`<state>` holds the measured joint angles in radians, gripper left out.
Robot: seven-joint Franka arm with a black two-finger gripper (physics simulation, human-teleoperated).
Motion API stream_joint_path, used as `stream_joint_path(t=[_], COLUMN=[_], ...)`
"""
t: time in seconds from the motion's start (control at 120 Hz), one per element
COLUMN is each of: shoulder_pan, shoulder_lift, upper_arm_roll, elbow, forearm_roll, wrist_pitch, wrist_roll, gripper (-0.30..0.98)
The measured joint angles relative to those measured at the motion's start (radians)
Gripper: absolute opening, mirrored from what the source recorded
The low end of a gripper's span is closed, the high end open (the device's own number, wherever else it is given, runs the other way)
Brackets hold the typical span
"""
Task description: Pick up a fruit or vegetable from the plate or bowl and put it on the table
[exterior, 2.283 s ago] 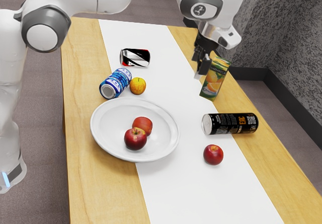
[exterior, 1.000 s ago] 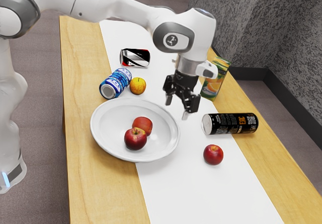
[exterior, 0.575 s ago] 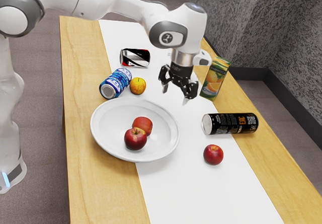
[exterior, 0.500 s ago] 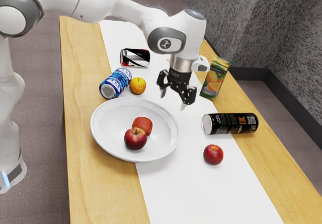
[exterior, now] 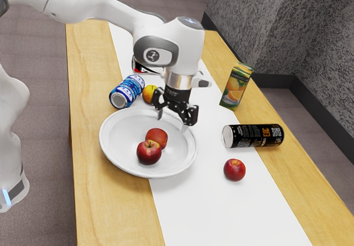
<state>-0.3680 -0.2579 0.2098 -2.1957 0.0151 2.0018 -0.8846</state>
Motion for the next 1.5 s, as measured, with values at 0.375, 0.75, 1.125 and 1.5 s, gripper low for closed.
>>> stream_joint_path(t=[0.375,0.75,1.125,1.5], shoulder_pan=[0.007,0.016,0.015,0.013], shoulder_lift=[-0.006,-0.001,0.012,0.013], upper_arm_roll=[-0.058,-0.061,-0.062,-0.063], elbow=[-0.021,-0.054,-0.089,-0.095], forearm_roll=[0.032,0.035,0.035,0.034], wrist_pitch=[-0.035,-0.058,-0.056,-0.048], wrist_roll=[-0.151,-0.262,-0.331,-0.367], gripper=[0.69,0.69,0.69,0.45])
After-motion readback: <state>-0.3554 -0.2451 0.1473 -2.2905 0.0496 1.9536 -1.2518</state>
